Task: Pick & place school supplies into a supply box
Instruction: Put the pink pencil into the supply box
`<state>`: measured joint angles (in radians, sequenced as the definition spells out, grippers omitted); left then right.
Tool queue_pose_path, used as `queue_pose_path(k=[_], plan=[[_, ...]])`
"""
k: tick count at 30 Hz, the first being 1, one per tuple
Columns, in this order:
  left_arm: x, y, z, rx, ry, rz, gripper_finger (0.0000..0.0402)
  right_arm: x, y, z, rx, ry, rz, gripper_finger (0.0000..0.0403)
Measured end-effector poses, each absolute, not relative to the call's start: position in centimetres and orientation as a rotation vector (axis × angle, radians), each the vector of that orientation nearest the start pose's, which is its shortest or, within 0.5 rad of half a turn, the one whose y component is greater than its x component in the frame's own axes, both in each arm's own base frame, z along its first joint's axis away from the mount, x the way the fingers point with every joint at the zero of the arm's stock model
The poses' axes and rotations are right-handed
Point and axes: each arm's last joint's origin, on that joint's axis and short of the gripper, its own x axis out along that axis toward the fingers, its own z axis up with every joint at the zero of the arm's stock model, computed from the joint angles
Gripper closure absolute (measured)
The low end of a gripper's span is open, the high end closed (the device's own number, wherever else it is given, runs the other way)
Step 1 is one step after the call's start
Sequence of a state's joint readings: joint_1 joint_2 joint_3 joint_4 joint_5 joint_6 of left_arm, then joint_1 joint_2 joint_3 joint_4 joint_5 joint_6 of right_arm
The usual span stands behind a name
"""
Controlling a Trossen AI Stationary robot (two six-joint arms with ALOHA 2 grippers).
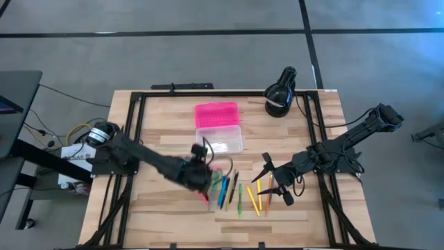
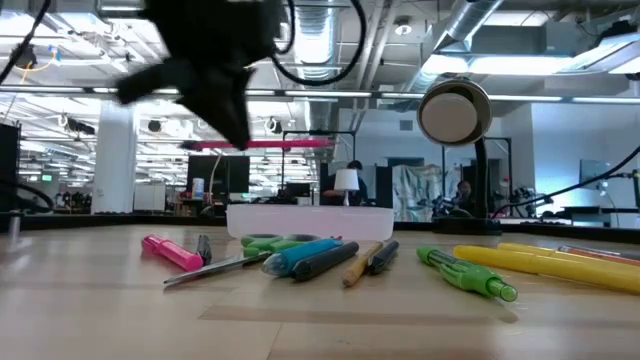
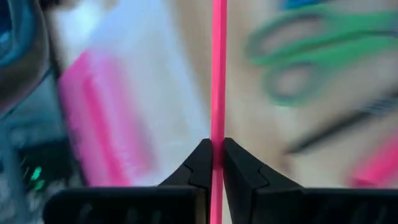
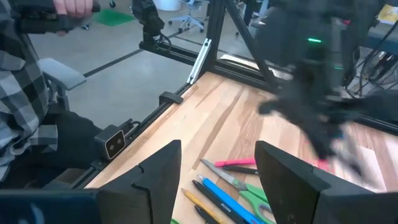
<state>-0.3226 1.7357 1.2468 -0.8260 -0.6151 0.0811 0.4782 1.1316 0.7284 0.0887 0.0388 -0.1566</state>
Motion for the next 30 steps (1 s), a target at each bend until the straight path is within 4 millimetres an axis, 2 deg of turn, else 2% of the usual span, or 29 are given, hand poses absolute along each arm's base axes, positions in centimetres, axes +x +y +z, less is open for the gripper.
queue_pose_path(k=[6, 10, 14, 20, 30], plan=[[34.2, -2.6, 21.7, 0.497, 1.127, 0.409, 0.0389, 22.1, 11.3, 27.2, -0.214, 0.277, 0.457, 0.0203], [35.6, 0.7, 22.0, 0.375, 1.027, 0.369, 0.0389, 22.1, 11.3, 27.0, -0.2, 0.292, 0.454, 0.0203], [36.3, 3.1, 21.9, 0.267, 0.981, 0.317, 0.0388, 22.0, 11.3, 26.8, -0.19, 0.32, 0.442, 0.0203], [36.3, 4.8, 20.9, 0.223, 1.025, 0.312, 0.0388, 21.8, 11.6, 26.5, -0.202, 0.346, 0.428, 0.0203], [36.0, 6.0, 19.5, 0.152, 1.107, 0.29, 0.0369, 21.5, 12.0, 26.4, -0.222, 0.362, 0.399, 0.0203]])
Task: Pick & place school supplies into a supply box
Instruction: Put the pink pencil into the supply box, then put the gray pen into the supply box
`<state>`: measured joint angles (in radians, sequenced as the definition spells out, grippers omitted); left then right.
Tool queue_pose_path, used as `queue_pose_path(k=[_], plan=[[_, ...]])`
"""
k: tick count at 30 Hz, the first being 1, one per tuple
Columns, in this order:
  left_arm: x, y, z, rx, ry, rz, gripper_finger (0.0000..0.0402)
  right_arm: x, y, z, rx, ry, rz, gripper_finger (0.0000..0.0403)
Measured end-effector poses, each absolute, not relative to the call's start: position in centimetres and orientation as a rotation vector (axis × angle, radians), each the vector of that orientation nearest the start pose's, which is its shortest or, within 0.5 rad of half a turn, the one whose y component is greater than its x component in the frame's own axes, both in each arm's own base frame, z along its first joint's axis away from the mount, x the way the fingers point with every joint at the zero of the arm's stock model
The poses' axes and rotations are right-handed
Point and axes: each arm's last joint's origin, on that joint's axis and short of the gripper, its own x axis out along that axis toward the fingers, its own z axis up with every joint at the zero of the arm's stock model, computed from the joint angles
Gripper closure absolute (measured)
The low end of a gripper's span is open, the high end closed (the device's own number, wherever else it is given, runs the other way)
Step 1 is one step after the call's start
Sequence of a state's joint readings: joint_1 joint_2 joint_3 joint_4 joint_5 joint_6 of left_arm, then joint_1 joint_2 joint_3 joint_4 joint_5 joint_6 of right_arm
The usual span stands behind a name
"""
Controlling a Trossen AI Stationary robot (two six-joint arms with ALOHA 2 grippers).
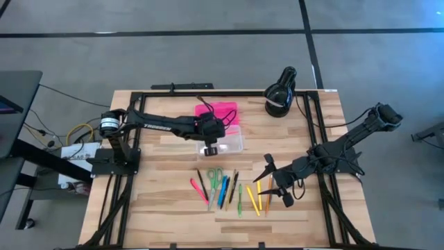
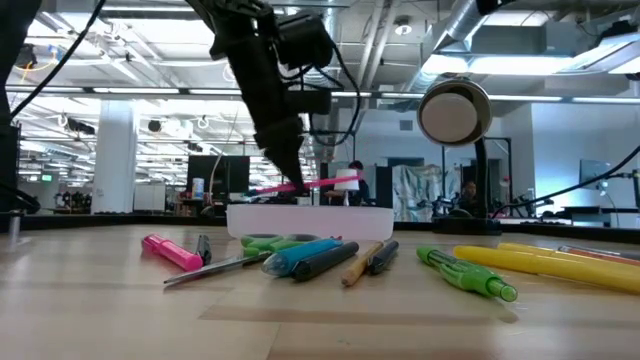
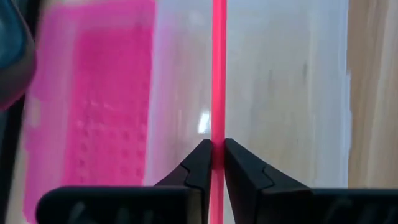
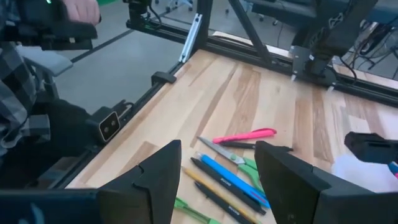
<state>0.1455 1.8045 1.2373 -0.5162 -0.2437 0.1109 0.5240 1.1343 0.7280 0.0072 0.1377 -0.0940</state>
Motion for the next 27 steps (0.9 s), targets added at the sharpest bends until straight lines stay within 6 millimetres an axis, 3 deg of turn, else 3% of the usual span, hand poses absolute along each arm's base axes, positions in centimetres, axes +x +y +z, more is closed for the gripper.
queue_pose_path(k=[11, 21, 27], plan=[[36.4, 5.8, 18.4, 0.138, 1.124, 0.26, 0.0356, 21.4, 11.9, 26.3, -0.178, 0.383, 0.364, 0.0203], [36.5, 5.7, 18.5, 0.151, 1.114, 0.266, 0.0302, 21.1, 12.3, 26.1, -0.185, 0.395, 0.33, 0.0203], [37.0, 4.8, 19.6, 0.196, 1.115, 0.246, 0.0279, 20.7, 11.9, 25.3, -0.1, 0.488, 0.162, 0.0203]])
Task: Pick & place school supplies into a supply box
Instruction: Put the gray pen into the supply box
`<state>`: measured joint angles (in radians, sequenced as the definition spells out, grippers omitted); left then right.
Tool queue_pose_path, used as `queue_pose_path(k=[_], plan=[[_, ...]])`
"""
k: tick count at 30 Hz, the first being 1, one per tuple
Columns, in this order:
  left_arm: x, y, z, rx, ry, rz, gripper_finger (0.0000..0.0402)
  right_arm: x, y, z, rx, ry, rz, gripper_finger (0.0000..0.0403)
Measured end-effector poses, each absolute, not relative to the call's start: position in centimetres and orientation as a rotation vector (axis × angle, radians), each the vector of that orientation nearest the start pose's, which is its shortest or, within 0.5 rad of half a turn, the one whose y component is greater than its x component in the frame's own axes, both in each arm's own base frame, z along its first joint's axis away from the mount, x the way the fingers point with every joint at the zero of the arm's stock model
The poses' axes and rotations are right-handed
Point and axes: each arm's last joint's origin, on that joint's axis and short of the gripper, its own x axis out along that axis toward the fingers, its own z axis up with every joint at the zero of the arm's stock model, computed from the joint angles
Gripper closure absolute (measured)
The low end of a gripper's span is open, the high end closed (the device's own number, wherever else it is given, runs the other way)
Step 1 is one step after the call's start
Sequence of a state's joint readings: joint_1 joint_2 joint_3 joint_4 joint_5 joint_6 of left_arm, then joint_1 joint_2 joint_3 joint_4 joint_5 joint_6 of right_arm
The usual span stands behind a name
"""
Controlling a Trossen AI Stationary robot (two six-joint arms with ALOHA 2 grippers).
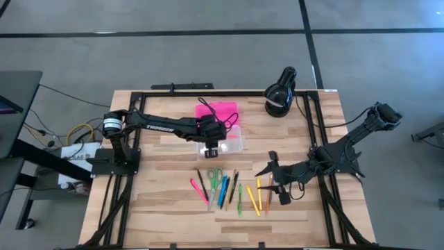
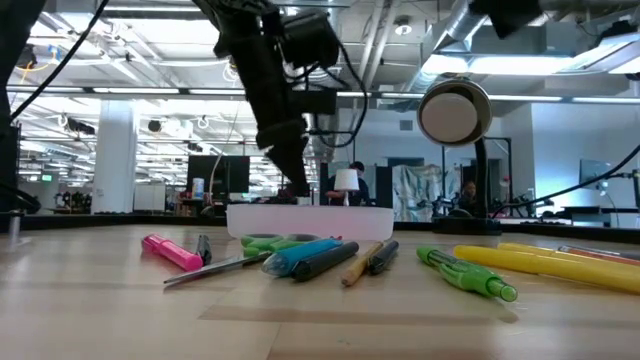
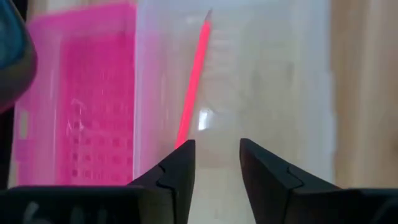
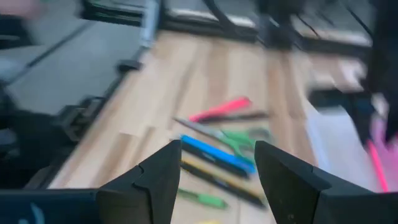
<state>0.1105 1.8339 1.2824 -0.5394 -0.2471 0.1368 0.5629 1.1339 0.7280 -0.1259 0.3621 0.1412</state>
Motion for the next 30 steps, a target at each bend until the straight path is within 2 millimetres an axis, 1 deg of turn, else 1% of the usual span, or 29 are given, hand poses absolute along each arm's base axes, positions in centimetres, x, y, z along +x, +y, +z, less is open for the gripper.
queue_pose_path(k=[3, 6, 8, 13, 18, 21, 24, 27, 30], plan=[[37.4, 3.5, 20.7, 0.24, 1.11, 0.199, 0.0276, 20.5, 11.5, 24.3, -0.018, 0.577, 0.052, 0.0203], [37.5, 1.4, 21.7, 0.282, 1.108, 0.143, 0.0276, 20.2, 11.6, 23.3, 0.072, 0.649, -0.043, 0.0203], [36.9, -0.1, 22.1, 0.305, 1.125, 0.103, 0.0276, 20.3, 11.9, 22.3, 0.137, 0.694, -0.112, 0.0203], [35.1, -4.1, 22.6, 0.329, 1.116, 0.038, 0.0276, 20.3, 12.9, 19.0, 0.269, 0.842, -0.27, 0.0203], [33.2, -8.0, 22.9, 0.378, 1.054, 0.073, 0.0276, 20.1, 13.6, 16.4, 0.346, 0.949, -0.395, 0.0203], [32.2, -10.1, 23.1, 0.416, 1.016, 0.115, 0.0276, 20.3, 13.8, 15.8, 0.397, 0.956, -0.451, 0.0203], [31.4, -11.8, 22.9, 0.456, 0.984, 0.151, 0.0276, 20.5, 13.9, 15.7, 0.438, 0.969, -0.513, 0.0203], [30.8, -13.0, 22.6, 0.464, 0.957, 0.171, 0.0276, 20.5, 14.0, 15.6, 0.478, 1.019, -0.58, 0.0203], [30.3, -13.7, 22.3, 0.475, 0.95, 0.191, 0.0276, 20.3, 14.1, 15.2, 0.502, 1.096, -0.659, 0.0203]])
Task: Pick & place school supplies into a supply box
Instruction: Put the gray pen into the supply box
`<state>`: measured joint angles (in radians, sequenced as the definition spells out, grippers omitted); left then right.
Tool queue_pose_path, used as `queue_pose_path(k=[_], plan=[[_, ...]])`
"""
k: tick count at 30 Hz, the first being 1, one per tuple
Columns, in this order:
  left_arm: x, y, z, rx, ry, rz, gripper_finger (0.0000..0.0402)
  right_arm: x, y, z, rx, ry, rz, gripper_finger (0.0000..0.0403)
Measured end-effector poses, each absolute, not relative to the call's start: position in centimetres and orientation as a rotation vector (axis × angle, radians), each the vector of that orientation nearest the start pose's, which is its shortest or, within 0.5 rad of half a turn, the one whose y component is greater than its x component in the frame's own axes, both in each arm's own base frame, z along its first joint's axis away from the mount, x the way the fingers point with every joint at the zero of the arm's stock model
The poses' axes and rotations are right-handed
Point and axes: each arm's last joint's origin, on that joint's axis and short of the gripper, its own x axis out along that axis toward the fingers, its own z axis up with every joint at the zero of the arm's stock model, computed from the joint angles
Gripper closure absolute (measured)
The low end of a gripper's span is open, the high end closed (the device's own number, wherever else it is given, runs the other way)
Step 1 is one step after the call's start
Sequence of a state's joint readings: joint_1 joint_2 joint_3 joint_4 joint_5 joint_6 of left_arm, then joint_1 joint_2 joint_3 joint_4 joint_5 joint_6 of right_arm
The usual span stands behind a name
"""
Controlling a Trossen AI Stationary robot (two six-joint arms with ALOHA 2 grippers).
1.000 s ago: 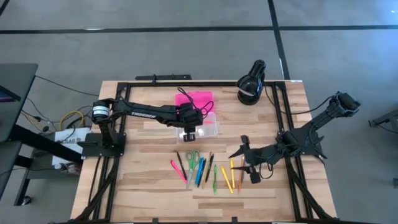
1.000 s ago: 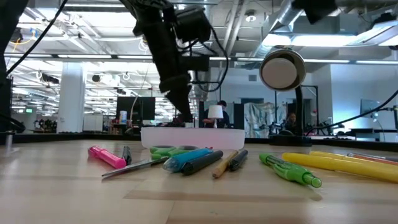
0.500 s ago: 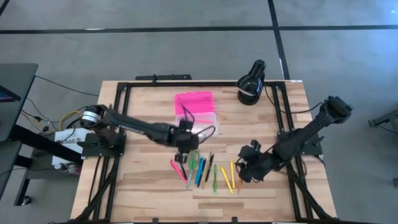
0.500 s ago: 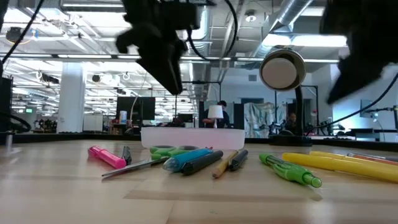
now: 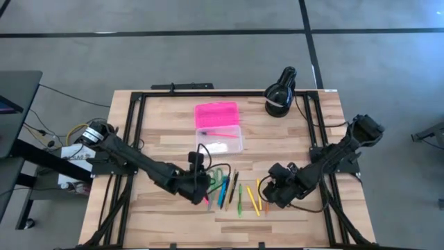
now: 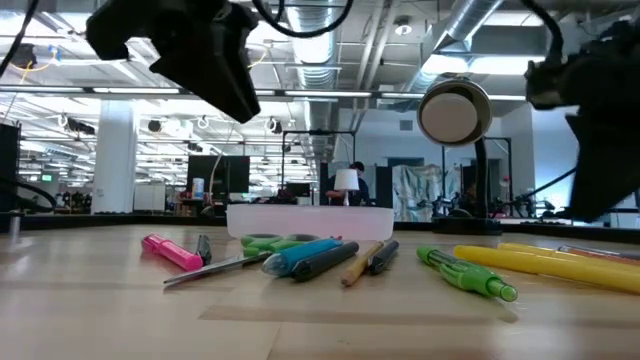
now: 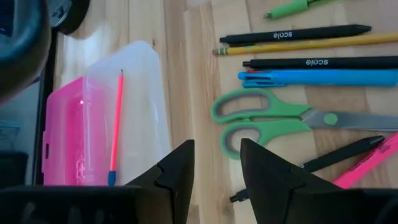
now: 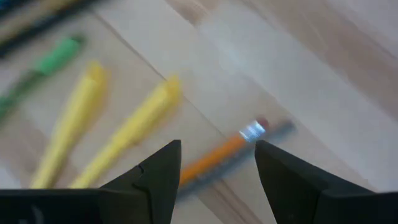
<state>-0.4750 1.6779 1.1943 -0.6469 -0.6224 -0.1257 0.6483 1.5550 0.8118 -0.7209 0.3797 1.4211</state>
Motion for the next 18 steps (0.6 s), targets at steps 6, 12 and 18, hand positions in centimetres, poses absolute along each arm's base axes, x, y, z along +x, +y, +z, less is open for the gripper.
queue_pose_path(k=[6, 12, 18], plan=[[29.7, -14.2, 22.0, 0.478, 0.948, 0.214, 0.0276, 20.6, 14.7, 14.1, 0.518, 1.188, -0.746, 0.0203], [29.7, -14.2, 22.0, 0.486, 0.947, 0.222, 0.0276, 21.4, 15.3, 13.8, 0.498, 1.204, -0.726, 0.0203], [29.7, -14.2, 22.0, 0.487, 0.95, 0.221, 0.0276, 21.4, 15.5, 13.6, 0.524, 1.239, -0.731, 0.0203]])
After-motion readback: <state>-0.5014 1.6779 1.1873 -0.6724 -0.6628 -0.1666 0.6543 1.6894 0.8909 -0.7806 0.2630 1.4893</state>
